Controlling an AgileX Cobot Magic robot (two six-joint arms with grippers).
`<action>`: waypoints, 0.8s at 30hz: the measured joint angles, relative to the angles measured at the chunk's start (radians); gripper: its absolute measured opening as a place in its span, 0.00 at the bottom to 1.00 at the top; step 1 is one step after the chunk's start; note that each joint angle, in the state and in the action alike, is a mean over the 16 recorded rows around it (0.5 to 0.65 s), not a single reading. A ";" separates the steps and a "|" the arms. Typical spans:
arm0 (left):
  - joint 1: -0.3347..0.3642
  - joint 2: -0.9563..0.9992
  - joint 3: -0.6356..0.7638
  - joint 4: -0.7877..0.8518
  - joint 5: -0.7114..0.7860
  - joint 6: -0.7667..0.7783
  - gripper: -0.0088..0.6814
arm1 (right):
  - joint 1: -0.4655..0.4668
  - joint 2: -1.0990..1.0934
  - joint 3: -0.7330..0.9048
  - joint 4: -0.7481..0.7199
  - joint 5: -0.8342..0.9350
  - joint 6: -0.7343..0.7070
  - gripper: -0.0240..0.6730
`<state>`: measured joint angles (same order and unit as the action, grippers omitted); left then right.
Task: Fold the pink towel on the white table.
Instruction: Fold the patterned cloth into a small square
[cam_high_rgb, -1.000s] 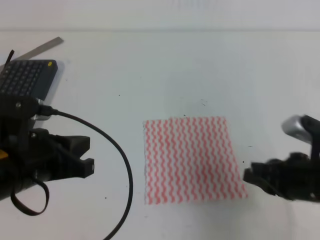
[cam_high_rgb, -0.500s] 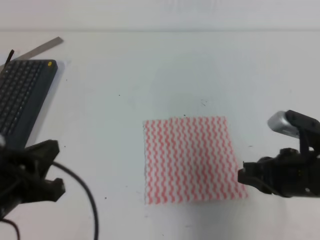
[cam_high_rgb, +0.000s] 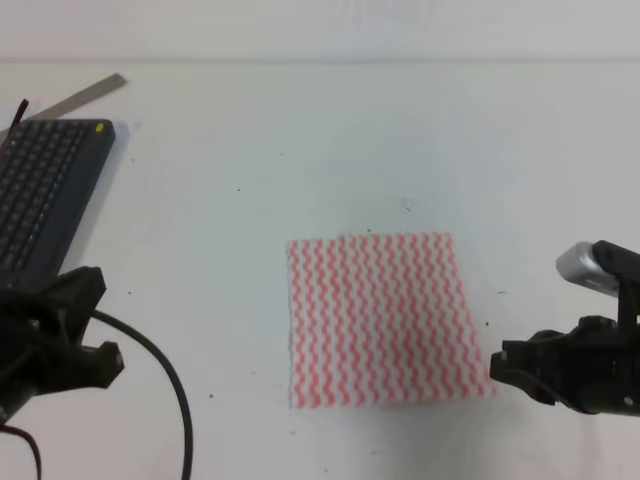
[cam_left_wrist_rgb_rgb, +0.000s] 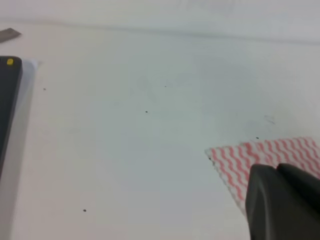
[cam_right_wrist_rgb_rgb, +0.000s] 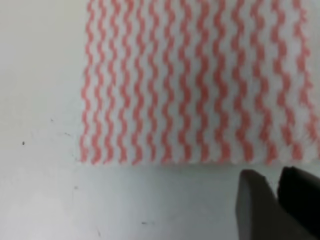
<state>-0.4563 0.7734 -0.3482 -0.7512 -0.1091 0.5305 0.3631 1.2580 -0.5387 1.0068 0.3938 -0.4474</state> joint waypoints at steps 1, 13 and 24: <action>0.000 0.002 0.000 0.000 -0.001 -0.002 0.01 | 0.000 0.003 0.000 0.001 -0.006 0.002 0.05; 0.000 0.011 -0.011 -0.001 0.042 -0.023 0.01 | 0.001 0.119 -0.002 0.067 -0.086 0.024 0.07; 0.000 0.011 -0.015 -0.002 0.070 -0.020 0.01 | 0.001 0.263 -0.006 0.135 -0.132 0.025 0.07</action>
<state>-0.4559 0.7847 -0.3635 -0.7530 -0.0387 0.5106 0.3637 1.5209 -0.5450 1.1417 0.2620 -0.4225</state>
